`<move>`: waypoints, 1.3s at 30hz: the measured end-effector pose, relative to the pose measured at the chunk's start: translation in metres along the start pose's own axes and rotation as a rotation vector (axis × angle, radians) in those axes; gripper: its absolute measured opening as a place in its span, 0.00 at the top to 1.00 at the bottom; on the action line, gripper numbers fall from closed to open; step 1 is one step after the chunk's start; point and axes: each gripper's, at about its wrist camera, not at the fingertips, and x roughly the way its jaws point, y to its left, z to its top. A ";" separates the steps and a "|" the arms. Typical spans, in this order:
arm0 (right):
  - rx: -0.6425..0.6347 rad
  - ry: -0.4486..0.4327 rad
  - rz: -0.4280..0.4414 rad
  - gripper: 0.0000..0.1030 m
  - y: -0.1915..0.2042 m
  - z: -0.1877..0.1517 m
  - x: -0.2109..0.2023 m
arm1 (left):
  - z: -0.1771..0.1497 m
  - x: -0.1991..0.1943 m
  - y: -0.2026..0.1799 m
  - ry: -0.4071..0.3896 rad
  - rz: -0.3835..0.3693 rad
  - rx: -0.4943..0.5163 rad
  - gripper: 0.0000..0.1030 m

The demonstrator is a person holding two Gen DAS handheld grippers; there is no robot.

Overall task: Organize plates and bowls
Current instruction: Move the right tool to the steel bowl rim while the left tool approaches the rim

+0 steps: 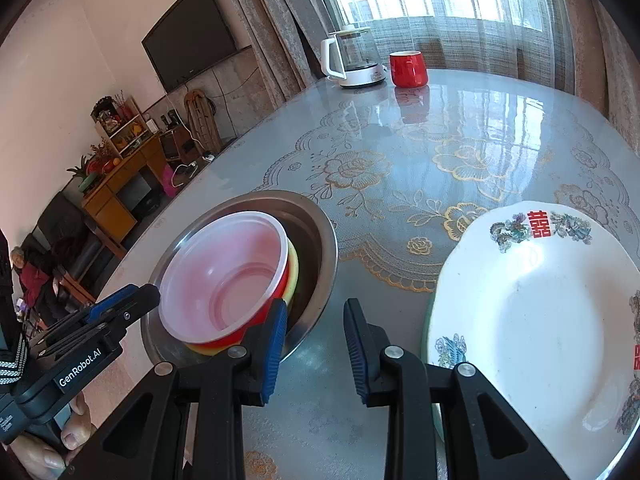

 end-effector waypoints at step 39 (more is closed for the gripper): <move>-0.164 0.035 0.008 0.76 0.032 0.017 0.013 | 0.004 0.000 -0.002 -0.016 -0.125 0.120 0.81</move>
